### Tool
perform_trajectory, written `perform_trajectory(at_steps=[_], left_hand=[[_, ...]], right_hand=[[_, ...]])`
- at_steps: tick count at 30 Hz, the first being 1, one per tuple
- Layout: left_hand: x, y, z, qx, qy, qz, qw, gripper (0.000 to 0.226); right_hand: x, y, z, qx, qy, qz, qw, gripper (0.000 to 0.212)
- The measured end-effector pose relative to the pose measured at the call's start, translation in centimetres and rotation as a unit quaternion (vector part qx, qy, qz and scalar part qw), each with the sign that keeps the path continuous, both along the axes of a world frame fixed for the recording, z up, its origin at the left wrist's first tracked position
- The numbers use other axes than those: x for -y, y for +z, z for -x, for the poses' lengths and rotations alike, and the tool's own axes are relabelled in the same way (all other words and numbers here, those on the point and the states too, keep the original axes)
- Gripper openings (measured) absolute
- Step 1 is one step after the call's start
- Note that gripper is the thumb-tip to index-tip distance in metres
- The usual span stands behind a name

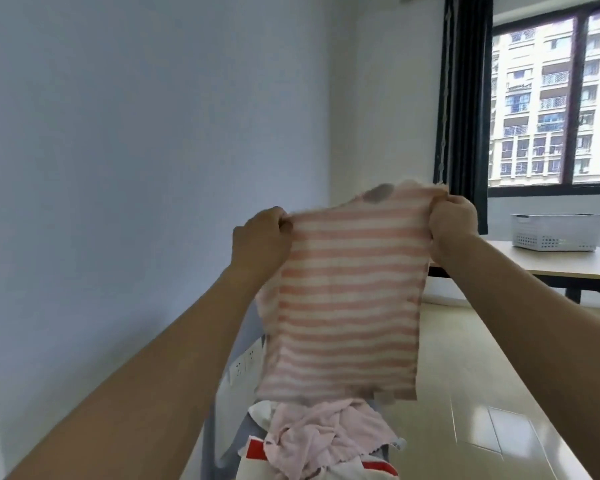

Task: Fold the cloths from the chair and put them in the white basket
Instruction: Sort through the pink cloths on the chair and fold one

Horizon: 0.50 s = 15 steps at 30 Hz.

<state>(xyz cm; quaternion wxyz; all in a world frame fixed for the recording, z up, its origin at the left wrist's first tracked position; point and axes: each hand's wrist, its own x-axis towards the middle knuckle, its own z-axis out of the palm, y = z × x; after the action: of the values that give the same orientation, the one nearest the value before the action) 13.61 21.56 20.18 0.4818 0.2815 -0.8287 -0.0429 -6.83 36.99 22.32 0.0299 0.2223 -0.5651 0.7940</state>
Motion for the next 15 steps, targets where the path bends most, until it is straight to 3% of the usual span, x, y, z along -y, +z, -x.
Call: perform_trajectory(at_steps=[3,8,12,15], left_hand=[[0.3,0.5,-1.0,-0.008,0.014,0.074,0.997,0.021],[-1.0,-6.7,-2.7,0.07,-0.152,0.012,0.986,0.019],[-2.7,-17.2,-2.9,0.217,-0.191,-0.088,0.953,0.026],[-3.8,-24.8,-3.2,0.361,-0.205,-0.214,0.884,0.022]], right_hand=[[-0.3,-0.1,-0.6,-0.002,-0.017,0.032,0.999,0.025],[-1.4,-8.4,-0.1,0.102,-0.021,0.038,0.994,0.019],[-2.3,-20.5,-0.2,0.146,-0.074,-0.129,0.978,0.03],[-3.8,-29.0,0.0,0.177,-0.06,-0.309,0.933,0.033]])
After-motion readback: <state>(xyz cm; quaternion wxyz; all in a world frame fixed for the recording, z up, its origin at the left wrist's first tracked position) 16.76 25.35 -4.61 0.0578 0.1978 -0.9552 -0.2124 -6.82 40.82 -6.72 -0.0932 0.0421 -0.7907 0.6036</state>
